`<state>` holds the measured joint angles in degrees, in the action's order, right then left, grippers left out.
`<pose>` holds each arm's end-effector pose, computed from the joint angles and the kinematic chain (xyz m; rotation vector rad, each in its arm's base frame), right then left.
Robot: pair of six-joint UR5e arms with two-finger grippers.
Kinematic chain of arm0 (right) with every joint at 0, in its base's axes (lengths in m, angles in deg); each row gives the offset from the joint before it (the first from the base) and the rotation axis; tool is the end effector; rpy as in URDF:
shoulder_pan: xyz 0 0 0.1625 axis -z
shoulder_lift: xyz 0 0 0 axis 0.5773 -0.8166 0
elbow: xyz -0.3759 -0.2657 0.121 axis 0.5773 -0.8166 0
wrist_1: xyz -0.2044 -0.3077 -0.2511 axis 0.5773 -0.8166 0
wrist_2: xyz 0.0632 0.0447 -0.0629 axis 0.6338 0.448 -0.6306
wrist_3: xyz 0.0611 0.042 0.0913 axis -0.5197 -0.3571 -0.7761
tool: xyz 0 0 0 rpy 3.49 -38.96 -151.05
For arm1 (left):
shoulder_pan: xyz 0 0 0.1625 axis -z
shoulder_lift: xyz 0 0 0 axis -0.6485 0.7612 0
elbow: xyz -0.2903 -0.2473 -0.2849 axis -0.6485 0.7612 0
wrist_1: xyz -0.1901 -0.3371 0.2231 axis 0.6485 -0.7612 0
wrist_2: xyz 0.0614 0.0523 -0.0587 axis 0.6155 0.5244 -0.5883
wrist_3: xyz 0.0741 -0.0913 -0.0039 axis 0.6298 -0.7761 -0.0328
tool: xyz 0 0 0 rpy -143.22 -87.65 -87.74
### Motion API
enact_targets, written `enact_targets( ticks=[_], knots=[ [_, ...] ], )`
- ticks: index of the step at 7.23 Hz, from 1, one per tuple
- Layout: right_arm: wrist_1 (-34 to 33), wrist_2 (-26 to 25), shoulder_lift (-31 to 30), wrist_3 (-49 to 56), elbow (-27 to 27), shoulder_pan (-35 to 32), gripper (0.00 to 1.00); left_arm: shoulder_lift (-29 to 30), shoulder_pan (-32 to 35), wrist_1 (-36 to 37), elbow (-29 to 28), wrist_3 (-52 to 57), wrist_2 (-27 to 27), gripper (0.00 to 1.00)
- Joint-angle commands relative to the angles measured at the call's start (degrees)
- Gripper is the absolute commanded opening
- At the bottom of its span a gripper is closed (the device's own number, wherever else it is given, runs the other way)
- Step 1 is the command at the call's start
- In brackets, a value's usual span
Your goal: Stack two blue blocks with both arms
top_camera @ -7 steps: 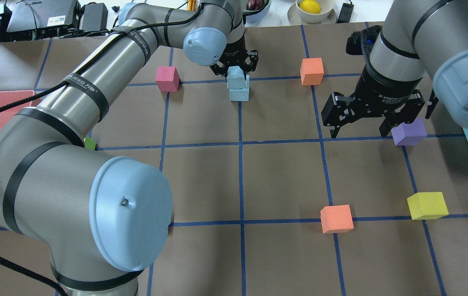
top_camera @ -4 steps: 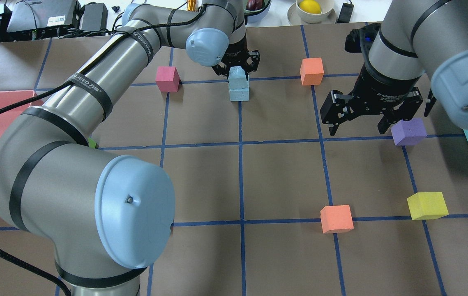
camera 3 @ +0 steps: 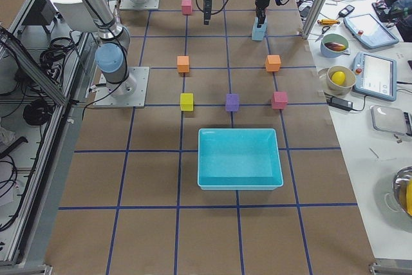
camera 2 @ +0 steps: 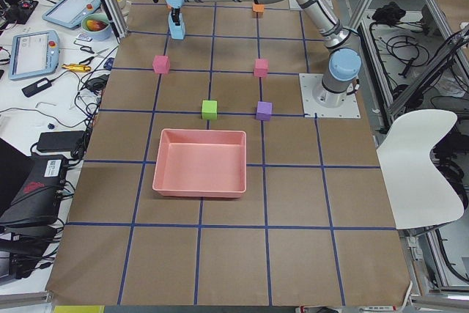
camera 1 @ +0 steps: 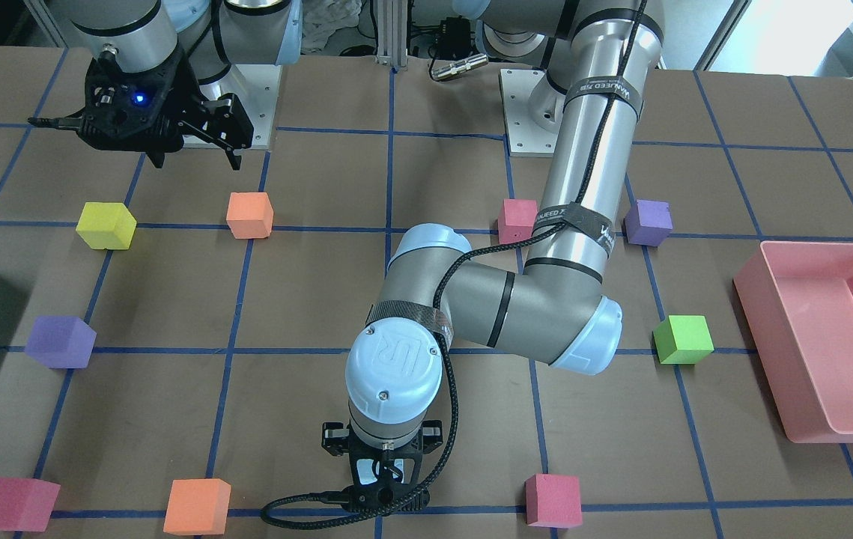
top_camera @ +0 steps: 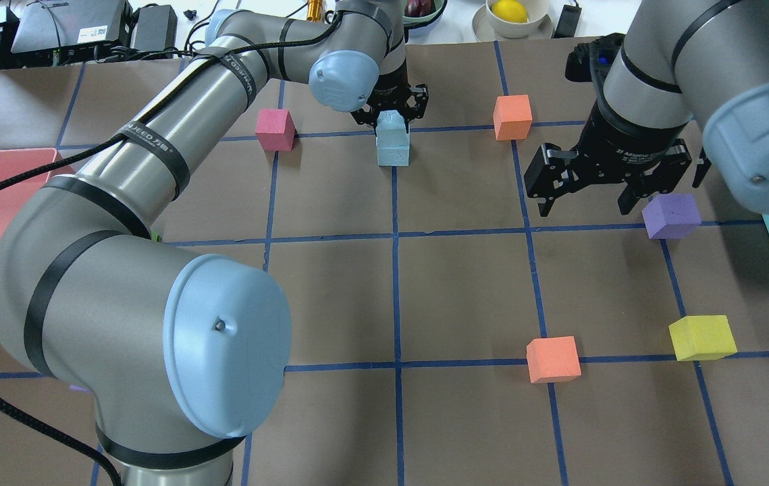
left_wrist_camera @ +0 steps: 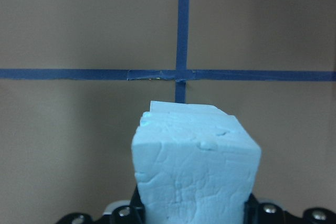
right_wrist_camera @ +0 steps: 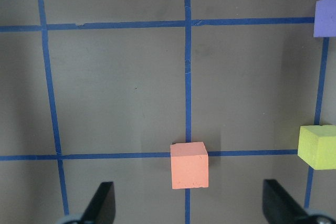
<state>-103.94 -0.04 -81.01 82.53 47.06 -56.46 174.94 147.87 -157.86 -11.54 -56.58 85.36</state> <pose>0.1482 -0.4676 0.4975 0.0236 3.1347 0.0831 -0.3930 -0.7904 0.2572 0.0436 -3.0878 0.0496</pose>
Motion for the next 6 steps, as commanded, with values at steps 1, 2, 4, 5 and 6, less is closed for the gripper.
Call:
enact_targets(
  ticks=[1, 2, 4, 5, 6],
  knots=[
    [-0.2, 0.0, -0.1, -0.1, 0.0, 0.1, 1.00, 0.5, 0.4, 0.9, 0.3, -1.4, 0.0, 1.00],
    [-0.2, 0.0, -0.1, -0.1, -0.1, 0.1, 1.00, 0.3, 0.4, 0.8, 0.3, -1.4, 0.0, 1.00],
    [-0.2, 0.0, -0.2, 0.0, -0.1, 0.1, 1.00, -2.2, -0.2, -0.9, 0.0, 0.0, -0.1, 1.00],
    [-0.2, 0.0, -0.2, -0.2, -0.1, 0.1, 1.00, -4.6, -1.9, -6.1, -0.3, 0.4, -0.5, 1.00],
    [-0.2, -0.1, -0.2, -0.1, -0.1, 0.1, 1.00, -8.0, -3.3, -10.5, 0.1, 4.7, -0.3, 1.00]
  ],
)
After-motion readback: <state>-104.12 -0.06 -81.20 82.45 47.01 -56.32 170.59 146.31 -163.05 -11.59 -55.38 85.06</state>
